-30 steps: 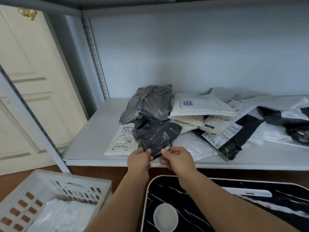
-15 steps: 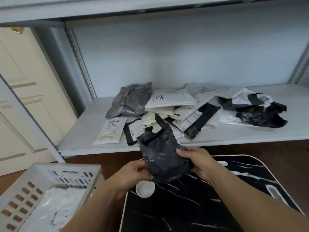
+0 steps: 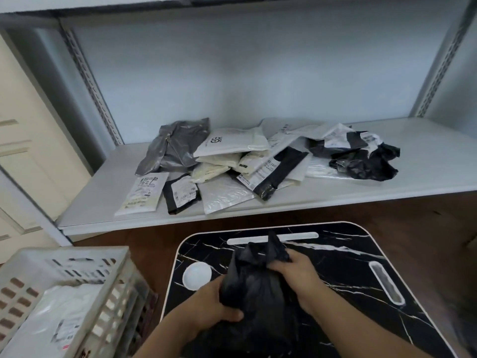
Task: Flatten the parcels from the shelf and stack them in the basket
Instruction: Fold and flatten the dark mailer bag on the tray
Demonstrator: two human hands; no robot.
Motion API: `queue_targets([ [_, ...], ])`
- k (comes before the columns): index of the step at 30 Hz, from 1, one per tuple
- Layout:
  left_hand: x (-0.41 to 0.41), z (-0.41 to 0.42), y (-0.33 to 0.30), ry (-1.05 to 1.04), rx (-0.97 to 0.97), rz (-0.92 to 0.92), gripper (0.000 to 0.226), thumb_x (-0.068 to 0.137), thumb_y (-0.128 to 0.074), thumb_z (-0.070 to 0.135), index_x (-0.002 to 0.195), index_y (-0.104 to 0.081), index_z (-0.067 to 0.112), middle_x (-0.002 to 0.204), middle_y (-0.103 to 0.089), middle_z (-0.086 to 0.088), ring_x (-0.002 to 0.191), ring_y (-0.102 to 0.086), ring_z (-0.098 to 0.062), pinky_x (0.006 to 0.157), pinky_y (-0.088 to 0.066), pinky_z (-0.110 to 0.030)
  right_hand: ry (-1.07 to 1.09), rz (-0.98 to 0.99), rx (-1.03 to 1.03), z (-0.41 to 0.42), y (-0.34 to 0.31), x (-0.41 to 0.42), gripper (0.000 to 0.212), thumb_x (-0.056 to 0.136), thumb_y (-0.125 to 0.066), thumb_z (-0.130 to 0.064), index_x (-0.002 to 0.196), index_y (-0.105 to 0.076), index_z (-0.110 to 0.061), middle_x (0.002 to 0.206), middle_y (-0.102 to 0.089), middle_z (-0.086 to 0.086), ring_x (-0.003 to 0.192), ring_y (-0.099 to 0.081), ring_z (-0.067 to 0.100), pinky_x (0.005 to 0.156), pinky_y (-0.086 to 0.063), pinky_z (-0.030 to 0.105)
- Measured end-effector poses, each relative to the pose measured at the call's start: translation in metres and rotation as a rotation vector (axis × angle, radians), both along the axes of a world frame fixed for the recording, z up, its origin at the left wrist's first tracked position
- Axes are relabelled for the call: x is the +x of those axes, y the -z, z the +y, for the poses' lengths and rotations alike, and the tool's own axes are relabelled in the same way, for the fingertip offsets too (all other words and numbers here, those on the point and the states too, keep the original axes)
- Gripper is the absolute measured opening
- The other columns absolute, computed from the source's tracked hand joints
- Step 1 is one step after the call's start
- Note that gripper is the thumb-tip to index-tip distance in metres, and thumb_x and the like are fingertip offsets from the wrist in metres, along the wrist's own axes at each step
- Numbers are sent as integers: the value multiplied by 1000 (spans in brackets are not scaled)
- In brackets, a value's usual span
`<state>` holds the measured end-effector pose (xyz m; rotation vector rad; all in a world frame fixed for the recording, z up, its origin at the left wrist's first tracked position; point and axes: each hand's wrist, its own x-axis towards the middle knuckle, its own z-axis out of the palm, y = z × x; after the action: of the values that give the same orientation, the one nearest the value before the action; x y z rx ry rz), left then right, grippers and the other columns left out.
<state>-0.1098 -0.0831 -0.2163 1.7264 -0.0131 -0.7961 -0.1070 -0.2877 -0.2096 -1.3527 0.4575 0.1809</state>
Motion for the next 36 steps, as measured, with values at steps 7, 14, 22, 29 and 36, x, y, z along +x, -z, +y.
queue_targets([
  [7, 13, 6, 15, -113, 577, -1024, 49, 57, -80, 5, 82, -48, 31, 87, -53, 12, 77, -51, -7, 64, -38, -16, 163, 297, 91, -36, 20, 17, 46, 90, -58, -51, 114, -60, -12, 101, -64, 10, 94, -62, 25, 80, -53, 43],
  [14, -7, 8, 59, 509, 855, -1074, 41, 67, -62, 65, 95, -61, 35, 104, -48, 17, 94, -55, -6, 77, -50, -24, -82, 381, 58, -25, 39, 14, 57, 70, -82, -39, 112, -67, -4, 97, -74, 14, 92, -70, 32, 83, -56, 41],
  [22, -3, 10, 71, -420, 607, -306, 51, 88, -63, 43, 129, -48, 15, 113, -55, -1, 106, -55, -20, 84, -42, -29, -272, 240, -1063, -27, 73, 0, 81, 85, -68, -21, 150, -20, -15, 140, -43, 13, 126, -46, 28, 101, -40, 34],
  [29, 18, -12, 79, -453, 790, -442, 53, 99, -39, 40, 147, -33, 17, 144, -42, -6, 130, -41, -25, 101, -37, -39, -288, -325, -1520, 8, 88, 15, 43, 92, -41, -45, 112, -72, -23, 126, -65, 3, 122, -57, 26, 99, -45, 43],
  [36, 20, -7, 121, 82, 981, -846, 56, 102, -8, 44, 145, -33, 19, 149, -40, -6, 144, -17, -25, 112, -15, -46, -562, -436, -1601, 42, 127, 17, 59, 102, -15, -54, 140, -47, -23, 148, -44, 4, 142, -31, 27, 107, -22, 52],
])
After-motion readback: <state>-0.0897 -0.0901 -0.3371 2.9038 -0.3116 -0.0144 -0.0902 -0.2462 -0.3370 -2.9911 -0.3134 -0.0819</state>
